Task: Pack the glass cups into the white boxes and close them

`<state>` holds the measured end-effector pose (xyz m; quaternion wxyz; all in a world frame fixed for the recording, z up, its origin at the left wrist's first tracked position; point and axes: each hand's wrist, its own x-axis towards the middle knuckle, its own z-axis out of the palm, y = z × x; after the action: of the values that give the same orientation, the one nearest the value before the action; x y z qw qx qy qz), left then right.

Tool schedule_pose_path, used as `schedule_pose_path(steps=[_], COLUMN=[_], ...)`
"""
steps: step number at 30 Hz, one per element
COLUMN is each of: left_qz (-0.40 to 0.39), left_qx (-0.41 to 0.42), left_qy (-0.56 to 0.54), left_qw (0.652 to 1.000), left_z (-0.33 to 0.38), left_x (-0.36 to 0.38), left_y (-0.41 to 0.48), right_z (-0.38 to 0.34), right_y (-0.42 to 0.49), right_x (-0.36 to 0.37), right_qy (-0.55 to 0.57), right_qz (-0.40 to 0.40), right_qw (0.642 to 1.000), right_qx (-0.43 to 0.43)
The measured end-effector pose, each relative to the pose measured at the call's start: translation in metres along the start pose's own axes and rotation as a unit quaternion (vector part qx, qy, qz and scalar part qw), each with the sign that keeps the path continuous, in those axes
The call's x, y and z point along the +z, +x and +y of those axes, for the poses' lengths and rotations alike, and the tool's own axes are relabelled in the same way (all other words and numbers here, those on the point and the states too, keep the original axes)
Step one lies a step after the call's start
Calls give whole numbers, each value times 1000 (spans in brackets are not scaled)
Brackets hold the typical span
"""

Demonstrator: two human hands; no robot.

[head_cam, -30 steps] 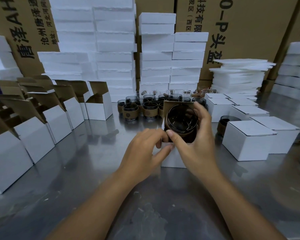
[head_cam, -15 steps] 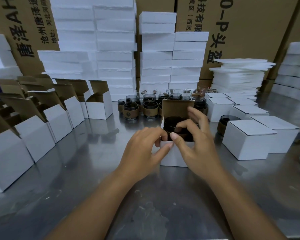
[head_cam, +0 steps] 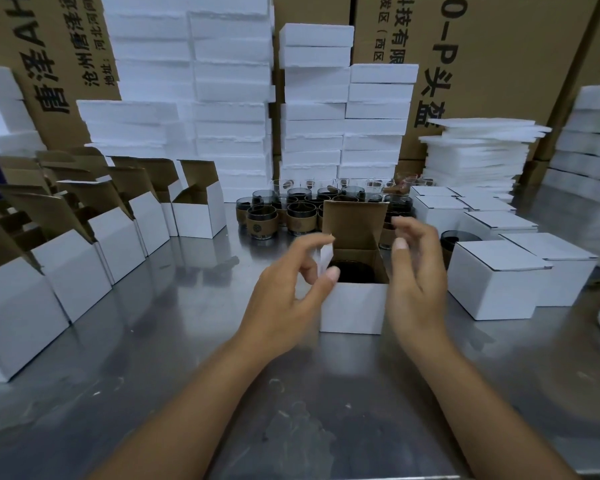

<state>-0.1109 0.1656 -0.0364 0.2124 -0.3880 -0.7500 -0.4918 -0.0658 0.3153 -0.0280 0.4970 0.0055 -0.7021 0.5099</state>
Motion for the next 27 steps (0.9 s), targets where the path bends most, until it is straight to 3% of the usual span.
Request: schedule_pose_path(steps=[2, 5, 7, 15, 27], left_qz=[19, 19, 7, -43, -56], left_qx=[-49, -147, -201, -276, -235], left_qy=[-64, -134, -155, -194, -212], left_qw=[997, 980, 967, 940, 947], left_z=[0, -4, -8, -12, -8], left_x=[0, 1, 2, 2, 2], left_y=[3, 6, 8, 11, 13], right_z=[2, 7, 7, 8, 7], right_y=[5, 10, 10, 4, 3], right_x=[-1, -3, -2, 2, 3], right_qy=[62, 144, 152, 112, 125], right_qz=[11, -37, -66, -107, -120], right_qw=[990, 939, 916, 932, 952], right_qx=[123, 311, 365, 327, 254])
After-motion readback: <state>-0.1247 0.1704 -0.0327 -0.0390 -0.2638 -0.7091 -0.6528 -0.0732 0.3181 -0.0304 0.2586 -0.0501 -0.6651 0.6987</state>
